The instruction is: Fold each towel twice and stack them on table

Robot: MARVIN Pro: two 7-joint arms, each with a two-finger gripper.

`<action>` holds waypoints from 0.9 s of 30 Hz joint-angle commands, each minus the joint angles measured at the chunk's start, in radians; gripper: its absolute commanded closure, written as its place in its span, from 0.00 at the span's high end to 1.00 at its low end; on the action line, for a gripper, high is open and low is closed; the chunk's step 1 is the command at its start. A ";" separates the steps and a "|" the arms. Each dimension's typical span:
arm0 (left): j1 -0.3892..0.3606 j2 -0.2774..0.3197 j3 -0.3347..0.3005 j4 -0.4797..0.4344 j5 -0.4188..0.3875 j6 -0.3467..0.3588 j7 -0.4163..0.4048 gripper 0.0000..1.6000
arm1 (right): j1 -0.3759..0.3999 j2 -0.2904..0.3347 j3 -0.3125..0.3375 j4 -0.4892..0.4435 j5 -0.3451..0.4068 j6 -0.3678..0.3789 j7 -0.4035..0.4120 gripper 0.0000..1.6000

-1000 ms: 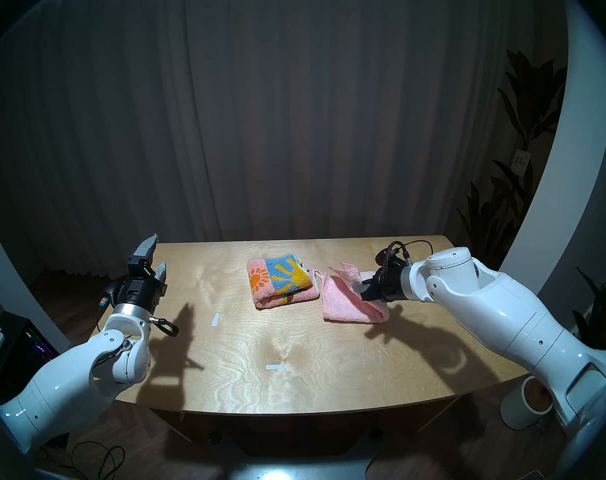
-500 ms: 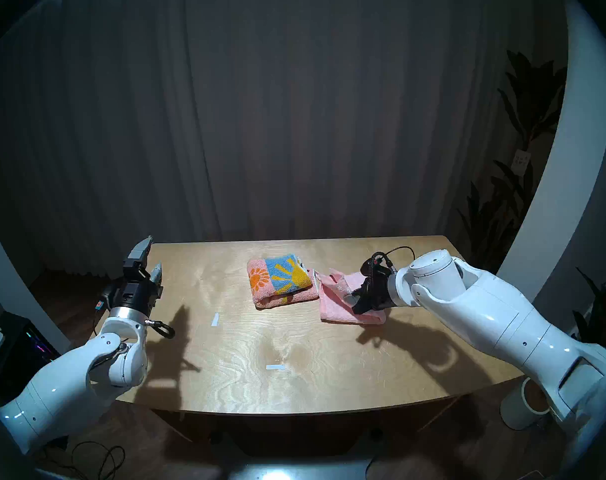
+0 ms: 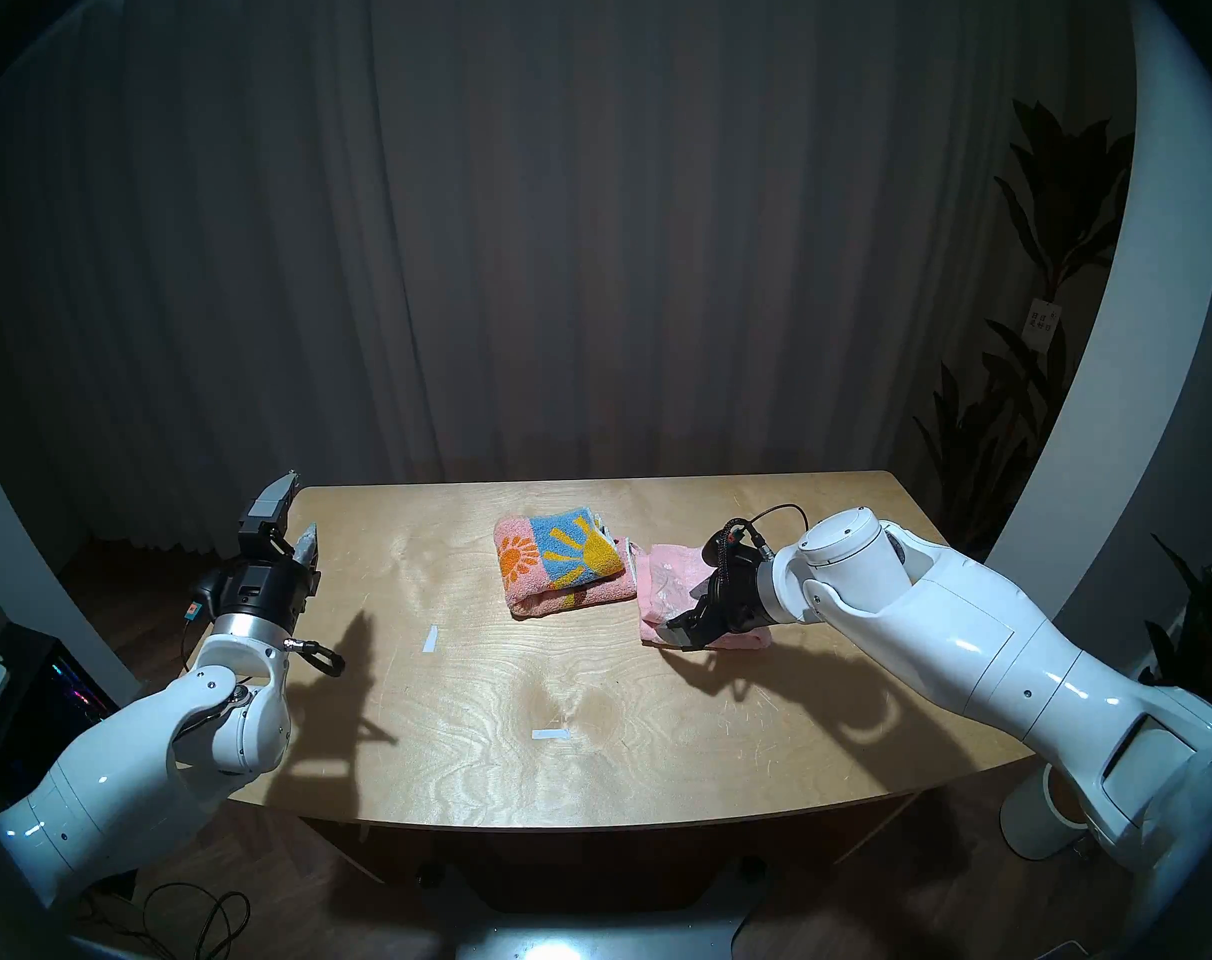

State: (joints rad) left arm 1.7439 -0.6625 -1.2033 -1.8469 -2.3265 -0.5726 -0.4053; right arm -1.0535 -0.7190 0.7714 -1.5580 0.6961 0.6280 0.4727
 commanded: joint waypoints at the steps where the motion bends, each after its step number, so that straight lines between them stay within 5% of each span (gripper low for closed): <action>1: -0.012 0.020 0.006 -0.015 0.041 -0.003 -0.019 1.00 | -0.026 0.030 0.050 -0.059 0.061 0.012 -0.011 1.00; 4: -0.015 0.050 0.031 -0.024 0.087 0.019 -0.035 1.00 | -0.075 0.027 0.124 -0.050 0.193 0.075 -0.037 1.00; 11: -0.006 0.080 0.059 -0.060 0.117 0.057 -0.048 1.00 | -0.129 -0.002 0.204 -0.024 0.365 0.093 -0.022 1.00; 27: -0.012 0.064 0.116 -0.125 0.091 0.131 -0.024 1.00 | -0.218 -0.049 0.269 -0.021 0.617 0.130 -0.008 1.00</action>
State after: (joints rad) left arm 1.7430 -0.5945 -1.0912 -1.9331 -2.2285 -0.4657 -0.4290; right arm -1.2360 -0.7528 0.9950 -1.5813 1.2233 0.7561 0.4545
